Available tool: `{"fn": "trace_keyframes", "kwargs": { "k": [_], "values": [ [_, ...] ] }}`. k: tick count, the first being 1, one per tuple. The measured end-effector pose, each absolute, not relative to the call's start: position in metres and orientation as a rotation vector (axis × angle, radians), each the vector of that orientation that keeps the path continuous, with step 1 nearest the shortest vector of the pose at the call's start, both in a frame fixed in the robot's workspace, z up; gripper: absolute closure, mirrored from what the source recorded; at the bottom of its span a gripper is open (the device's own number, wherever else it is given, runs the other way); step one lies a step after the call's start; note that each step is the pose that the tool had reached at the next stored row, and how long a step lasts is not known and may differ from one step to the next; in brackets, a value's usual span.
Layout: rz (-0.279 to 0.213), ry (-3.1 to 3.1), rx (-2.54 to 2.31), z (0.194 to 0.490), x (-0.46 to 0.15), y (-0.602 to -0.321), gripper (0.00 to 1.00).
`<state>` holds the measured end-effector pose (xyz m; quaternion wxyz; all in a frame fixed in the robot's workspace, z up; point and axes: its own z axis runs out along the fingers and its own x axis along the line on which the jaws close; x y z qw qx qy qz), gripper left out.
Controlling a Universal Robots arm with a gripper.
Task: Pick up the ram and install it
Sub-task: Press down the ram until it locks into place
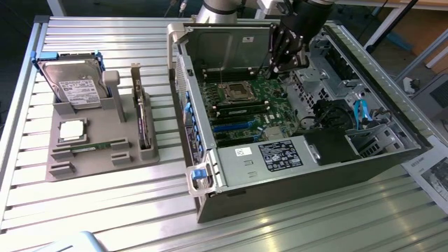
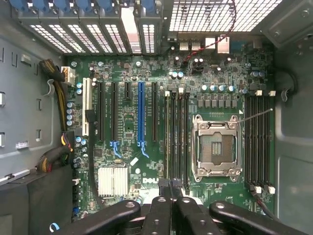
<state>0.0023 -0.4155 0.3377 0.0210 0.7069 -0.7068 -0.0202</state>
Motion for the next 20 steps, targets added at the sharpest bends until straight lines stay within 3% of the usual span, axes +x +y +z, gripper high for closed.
{"fn": "trace_keyframes", "kwargs": {
  "k": [20],
  "values": [
    [-0.066, -2.298, 2.083, 0.3379, 0.0023, -0.4155, 0.90]
  ]
}}
